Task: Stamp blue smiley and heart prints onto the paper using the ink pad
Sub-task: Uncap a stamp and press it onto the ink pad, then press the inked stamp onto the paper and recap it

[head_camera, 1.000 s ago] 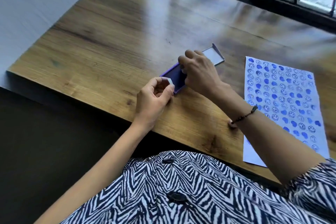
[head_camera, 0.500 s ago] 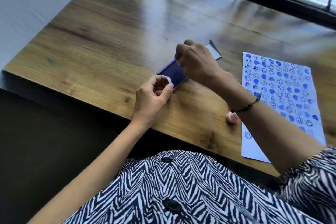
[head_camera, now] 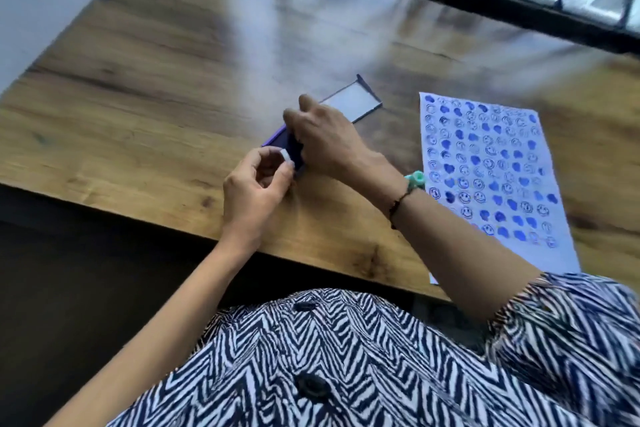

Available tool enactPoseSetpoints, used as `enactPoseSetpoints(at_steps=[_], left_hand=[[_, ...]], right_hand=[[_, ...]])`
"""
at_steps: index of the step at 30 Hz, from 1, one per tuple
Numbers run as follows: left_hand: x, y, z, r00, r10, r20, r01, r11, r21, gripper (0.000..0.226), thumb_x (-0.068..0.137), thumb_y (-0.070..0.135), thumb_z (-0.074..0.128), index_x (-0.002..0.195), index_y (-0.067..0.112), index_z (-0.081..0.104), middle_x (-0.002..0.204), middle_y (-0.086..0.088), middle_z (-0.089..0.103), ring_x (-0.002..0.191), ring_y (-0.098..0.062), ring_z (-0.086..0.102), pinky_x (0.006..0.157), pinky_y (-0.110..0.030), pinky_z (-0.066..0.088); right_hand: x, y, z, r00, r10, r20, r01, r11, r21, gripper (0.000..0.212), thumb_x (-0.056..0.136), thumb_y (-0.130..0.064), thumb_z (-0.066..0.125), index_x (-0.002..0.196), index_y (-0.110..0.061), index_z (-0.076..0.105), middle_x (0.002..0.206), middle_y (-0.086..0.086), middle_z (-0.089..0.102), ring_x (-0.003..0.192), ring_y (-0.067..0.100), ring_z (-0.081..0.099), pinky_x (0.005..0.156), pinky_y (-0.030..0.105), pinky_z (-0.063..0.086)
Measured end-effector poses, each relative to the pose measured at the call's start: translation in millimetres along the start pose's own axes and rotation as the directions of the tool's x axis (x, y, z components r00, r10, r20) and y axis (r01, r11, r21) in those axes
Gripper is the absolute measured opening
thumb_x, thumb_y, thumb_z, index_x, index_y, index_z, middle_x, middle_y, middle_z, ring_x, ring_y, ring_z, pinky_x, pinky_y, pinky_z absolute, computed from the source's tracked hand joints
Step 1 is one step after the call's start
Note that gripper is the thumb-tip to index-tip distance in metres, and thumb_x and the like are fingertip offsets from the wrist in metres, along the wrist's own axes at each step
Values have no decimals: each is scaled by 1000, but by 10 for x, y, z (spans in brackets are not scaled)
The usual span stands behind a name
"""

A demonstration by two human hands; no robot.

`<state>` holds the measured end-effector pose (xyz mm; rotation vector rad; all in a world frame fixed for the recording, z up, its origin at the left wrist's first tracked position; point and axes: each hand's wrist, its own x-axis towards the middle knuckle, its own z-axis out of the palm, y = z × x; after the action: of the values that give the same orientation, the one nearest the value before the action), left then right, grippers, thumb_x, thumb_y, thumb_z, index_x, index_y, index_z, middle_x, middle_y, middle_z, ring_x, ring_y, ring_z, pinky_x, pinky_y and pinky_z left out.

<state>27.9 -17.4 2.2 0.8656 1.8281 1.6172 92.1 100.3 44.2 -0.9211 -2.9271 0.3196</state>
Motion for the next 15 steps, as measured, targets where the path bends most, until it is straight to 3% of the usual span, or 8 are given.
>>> enactPoseSetpoints(at_steps=[3, 6, 8, 10, 12, 15], left_hand=[[-23, 82, 45, 999, 46, 25, -47, 998, 31, 14, 77, 27, 60, 82, 40, 56, 80, 11, 62, 73, -8, 59, 78, -29, 49], [-69, 190, 147, 989, 104, 109, -112, 992, 65, 17, 77, 28, 59, 86, 42, 54, 84, 10, 63, 76, -4, 59, 78, -23, 47], [-117, 278, 270, 968, 148, 205, -167, 983, 79, 16, 79, 27, 58, 93, 33, 55, 88, 4, 62, 82, -9, 58, 82, -26, 47], [-207, 384, 455, 918, 216, 332, -255, 964, 77, 21, 81, 22, 57, 102, 18, 57, 86, 7, 59, 80, -3, 55, 81, -17, 45], [-354, 503, 646, 810, 302, 502, -373, 927, 45, 25, 83, 18, 56, 105, 8, 55, 87, 4, 60, 79, -3, 55, 78, -11, 44], [-593, 604, 899, 490, 379, 785, -572, 819, -38, 28, 85, 21, 51, 105, 1, 54, 90, -7, 63, 85, -13, 55, 81, -23, 41]], right_hand=[[-6, 83, -147, 993, 106, -60, -93, 977, 190, 20, 80, -1, 48, 94, -4, 61, 101, 19, 57, 88, 37, 56, 70, 40, 44], [-263, 218, -306, 919, 300, -254, -178, 893, 414, 18, 80, -4, 53, 91, -6, 67, 87, 10, 63, 80, 25, 55, 68, 29, 41], [-552, 354, -443, 839, 432, -332, -217, 824, 523, 12, 78, -8, 61, 88, -6, 68, 78, 1, 57, 73, 14, 50, 60, 17, 35], [-917, 537, -531, 756, 565, -331, -293, 744, 601, 12, 75, -9, 65, 87, -9, 67, 76, 0, 60, 70, 10, 53, 62, 16, 38], [-1321, 727, -543, 676, 686, -269, -361, 626, 691, 12, 75, -9, 66, 87, -11, 66, 75, 2, 64, 67, 8, 58, 62, 14, 43], [-1890, 936, -465, 552, 818, -161, -453, 457, 766, 13, 77, -6, 64, 88, -13, 64, 74, 7, 64, 62, 11, 60, 61, 23, 48]])
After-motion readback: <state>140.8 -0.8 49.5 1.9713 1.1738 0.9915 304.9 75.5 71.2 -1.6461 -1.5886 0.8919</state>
